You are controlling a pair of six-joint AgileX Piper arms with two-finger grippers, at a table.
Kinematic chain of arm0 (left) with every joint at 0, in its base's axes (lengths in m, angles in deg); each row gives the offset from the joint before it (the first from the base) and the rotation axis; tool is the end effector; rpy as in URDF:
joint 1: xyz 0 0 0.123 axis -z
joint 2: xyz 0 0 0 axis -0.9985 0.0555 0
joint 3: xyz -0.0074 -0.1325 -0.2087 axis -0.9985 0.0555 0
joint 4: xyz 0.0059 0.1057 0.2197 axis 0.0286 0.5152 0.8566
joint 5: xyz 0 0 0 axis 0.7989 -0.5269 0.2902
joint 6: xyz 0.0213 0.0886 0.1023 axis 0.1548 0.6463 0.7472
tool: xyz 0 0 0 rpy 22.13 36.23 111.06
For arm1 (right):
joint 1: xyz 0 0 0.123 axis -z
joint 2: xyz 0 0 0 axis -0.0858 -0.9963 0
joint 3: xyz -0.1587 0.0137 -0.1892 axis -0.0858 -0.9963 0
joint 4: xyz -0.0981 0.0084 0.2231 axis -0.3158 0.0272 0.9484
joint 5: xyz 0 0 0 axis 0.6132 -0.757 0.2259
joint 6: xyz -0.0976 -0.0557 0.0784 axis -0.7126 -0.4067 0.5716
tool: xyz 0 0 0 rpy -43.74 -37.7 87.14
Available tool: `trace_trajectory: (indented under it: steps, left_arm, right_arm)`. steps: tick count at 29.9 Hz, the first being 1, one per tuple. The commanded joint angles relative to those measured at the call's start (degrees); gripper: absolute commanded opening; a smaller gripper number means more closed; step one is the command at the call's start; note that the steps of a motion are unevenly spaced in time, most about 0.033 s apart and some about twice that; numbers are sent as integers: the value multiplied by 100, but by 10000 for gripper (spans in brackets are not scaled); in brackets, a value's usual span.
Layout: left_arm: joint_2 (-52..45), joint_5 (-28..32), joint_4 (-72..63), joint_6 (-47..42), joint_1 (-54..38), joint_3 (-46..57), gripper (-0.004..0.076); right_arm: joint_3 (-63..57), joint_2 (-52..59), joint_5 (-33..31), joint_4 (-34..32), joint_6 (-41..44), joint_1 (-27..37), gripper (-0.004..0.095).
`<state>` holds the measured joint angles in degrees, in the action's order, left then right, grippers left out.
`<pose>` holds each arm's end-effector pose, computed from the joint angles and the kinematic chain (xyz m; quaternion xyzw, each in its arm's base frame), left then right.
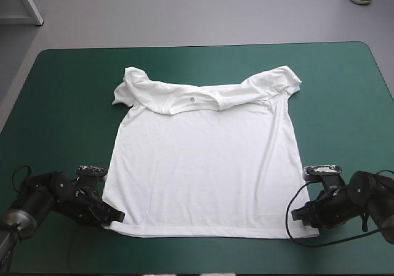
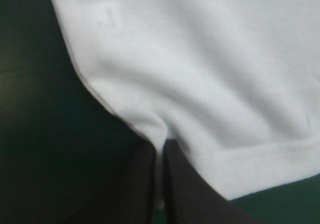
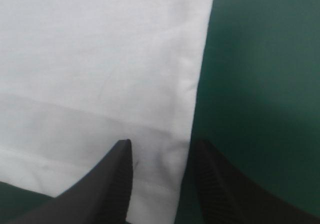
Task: Fold the cloth
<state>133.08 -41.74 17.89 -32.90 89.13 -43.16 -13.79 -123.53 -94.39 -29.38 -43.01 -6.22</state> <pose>0.1710 -0.0381 0.1243 0.1161 0.9852 -0.1101 0.0618 0.1734 0.0344 0.1310 -0.0841 0.9873 0.1074 0.0816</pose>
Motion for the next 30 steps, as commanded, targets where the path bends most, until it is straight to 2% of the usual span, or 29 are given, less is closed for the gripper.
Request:
trace_trajectory:
  steps: [1, 7, 13, 19, 26, 30]
  left_arm:
    - [60, 216, -189, 4, 24, 23, 19]
    - [60, 216, -189, 4, 24, 23, 19]
    - [-94, 385, -188, 4, 24, 23, 19]
    - [-770, 626, -199, -21, 24, -180, 19]
    - [-1381, 1159, -210, 35, 24, -1379, 19]
    - [-1416, 1632, -210, 160, 24, -2463, 19]
  right_arm:
    - [-4, -177, -35, 104, -96, -228, 249]
    - [-14, -187, 57, -26, 237, -834, -18]
    - [62, -57, 532, -434, 603, -853, -15]
    - [588, 549, 928, -423, 671, -853, -15]
    - [1945, 925, 1363, -433, 620, -853, -15]
    - [2970, 901, 1653, -433, 470, -853, -16]
